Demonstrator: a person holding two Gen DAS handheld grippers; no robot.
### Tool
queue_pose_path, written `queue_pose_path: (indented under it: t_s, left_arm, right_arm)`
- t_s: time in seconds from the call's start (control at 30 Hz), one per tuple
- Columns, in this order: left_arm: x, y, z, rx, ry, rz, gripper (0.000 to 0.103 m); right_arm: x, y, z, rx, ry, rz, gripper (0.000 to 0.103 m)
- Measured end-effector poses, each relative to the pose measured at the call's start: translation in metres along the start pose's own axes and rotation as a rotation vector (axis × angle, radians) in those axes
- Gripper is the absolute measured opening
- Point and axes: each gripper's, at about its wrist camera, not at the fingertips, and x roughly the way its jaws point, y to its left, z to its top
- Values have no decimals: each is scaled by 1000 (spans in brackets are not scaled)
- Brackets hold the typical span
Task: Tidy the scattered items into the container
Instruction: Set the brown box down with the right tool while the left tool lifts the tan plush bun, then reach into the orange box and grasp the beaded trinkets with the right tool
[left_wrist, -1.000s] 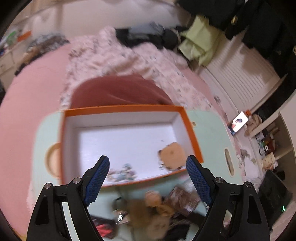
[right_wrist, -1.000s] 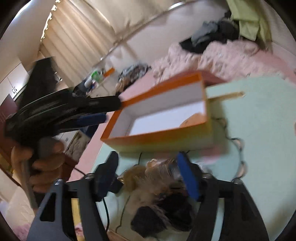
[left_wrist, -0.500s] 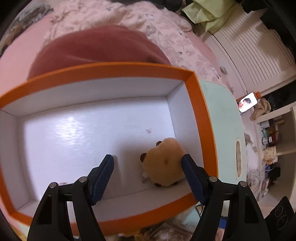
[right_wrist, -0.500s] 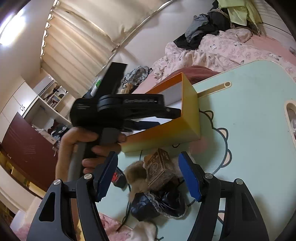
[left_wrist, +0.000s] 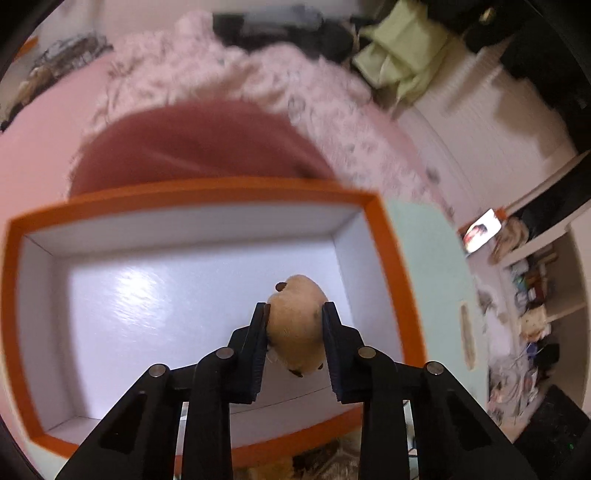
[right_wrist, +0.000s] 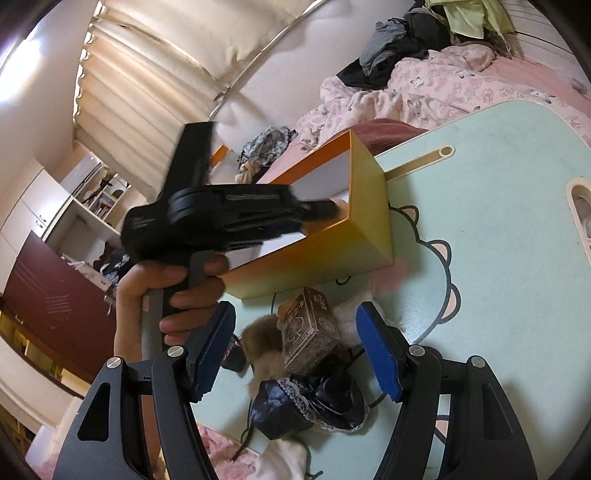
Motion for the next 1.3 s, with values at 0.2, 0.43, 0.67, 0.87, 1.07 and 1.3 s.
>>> queue_pose_path:
  t_s: [0.2, 0.43, 0.67, 0.87, 1.07, 1.3]
  left_arm:
    - [-95, 9, -15, 68, -205, 20, 28]
    - [-112, 52, -84, 36, -208, -16, 28]
    - [-61, 80, -107, -71, -183, 8, 34]
    - [-72, 81, -132, -77, -296, 80, 61]
    - [-96, 87, -158, -79, -461, 145, 74]
    - [-95, 98, -163, -82, -450, 114, 74]
  right_arm:
    - [-1, 4, 1, -27, -6, -20, 68]
    - [2, 9, 0, -37, 0, -26, 68]
    - [8, 37, 11, -127, 12, -57, 68]
    - [35, 90, 40, -315, 43, -327, 68]
    - [98, 105, 51, -440, 87, -543, 68]
    - [114, 92, 42, -422, 137, -568, 68]
